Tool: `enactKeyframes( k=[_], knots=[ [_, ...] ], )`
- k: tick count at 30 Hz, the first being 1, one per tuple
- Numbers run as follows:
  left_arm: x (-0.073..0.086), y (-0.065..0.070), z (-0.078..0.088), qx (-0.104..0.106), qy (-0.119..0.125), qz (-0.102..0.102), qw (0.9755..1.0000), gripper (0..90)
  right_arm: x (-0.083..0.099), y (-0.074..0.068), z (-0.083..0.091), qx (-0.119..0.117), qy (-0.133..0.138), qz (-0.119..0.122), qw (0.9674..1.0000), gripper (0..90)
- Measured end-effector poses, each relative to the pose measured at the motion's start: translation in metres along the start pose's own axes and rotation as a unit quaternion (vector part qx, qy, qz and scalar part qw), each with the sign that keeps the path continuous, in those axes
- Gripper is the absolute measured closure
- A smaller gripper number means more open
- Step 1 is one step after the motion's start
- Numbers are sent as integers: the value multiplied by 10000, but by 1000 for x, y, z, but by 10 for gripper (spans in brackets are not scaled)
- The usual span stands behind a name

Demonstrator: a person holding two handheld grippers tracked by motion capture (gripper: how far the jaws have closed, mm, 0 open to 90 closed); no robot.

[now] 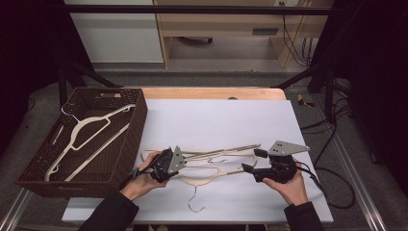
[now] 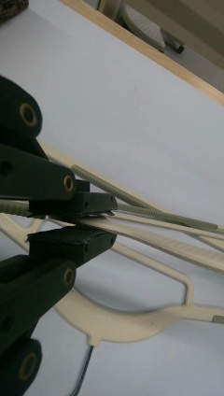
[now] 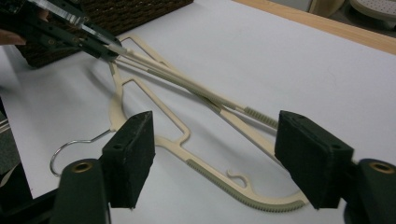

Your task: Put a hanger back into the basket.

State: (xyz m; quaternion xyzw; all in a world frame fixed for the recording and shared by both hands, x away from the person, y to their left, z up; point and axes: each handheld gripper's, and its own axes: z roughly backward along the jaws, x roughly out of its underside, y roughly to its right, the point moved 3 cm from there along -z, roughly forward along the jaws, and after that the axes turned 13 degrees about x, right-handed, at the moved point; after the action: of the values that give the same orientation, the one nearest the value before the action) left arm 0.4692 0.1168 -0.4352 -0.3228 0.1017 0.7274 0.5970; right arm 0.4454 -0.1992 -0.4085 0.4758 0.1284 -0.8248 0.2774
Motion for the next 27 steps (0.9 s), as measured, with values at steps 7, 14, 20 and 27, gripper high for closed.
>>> enactKeyframes(
  k=[7, 14, 20, 27],
  knots=[
    [-4, -7, 5, 45, 118, 333, 9994, 869, 10, 4, 5, 108, 159, -187, 9996, 164],
    [-4, -12, 13, 77, 388, 800, 9960, 871, 14, 8, 7, 149, 141, -277, 9994, 148],
    [-10, -15, 32, 139, 780, 1196, 9897, 871, 14, 10, 10, 187, 204, -289, 9992, 137],
    [-21, -20, 68, 100, 1262, 1513, 9804, 871, 13, 12, 14, 247, 289, -324, 9987, 110]
  ],
)
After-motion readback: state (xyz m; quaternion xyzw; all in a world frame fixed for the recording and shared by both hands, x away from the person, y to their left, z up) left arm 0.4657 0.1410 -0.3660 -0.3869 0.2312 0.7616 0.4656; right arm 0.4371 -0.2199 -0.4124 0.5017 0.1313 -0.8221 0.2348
